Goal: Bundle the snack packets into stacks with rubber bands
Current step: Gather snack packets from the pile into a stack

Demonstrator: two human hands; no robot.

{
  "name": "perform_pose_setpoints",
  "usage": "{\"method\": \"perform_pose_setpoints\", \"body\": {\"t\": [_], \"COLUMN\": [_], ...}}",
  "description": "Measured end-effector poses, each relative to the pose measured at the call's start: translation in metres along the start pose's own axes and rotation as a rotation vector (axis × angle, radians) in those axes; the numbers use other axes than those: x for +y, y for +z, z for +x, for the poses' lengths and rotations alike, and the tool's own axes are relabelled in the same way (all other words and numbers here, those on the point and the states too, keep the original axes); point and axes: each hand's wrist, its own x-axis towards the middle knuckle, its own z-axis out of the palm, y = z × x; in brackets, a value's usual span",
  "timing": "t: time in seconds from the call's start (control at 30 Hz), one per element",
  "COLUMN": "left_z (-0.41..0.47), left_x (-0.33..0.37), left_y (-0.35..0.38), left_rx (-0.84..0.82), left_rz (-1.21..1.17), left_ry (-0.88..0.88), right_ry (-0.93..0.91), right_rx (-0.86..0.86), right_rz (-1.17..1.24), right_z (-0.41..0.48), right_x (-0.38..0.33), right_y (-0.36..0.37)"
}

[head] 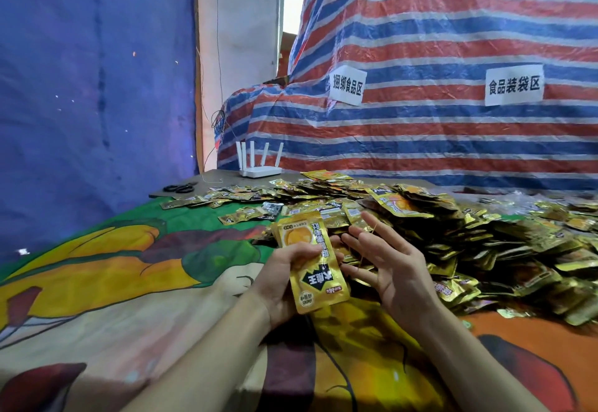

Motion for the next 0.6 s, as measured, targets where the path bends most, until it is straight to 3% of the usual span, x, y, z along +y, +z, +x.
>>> {"method": "perform_pose_setpoints", "body": {"t": [0.13,0.3,0.6], "left_z": [0.0,0.003,-0.001], "left_x": [0.005,0.009,0.004], "left_y": [0.0,-0.002,0.009], "left_rx": [0.122,0.257,0.208], "left_rz": [-0.172,-0.243,-0.204], "left_ry": [0.12,0.202,0.165], "right_ry": [0.014,0.07,-0.276], "right_rx": [-0.011,-0.214,-0.072], "right_rz": [-0.161,-0.313,-0.613], "right_z": [-0.003,-0.011,-0.015], "right_x": [0.006,0.023,0.025], "right_y": [0.004,0.015,0.035]}}
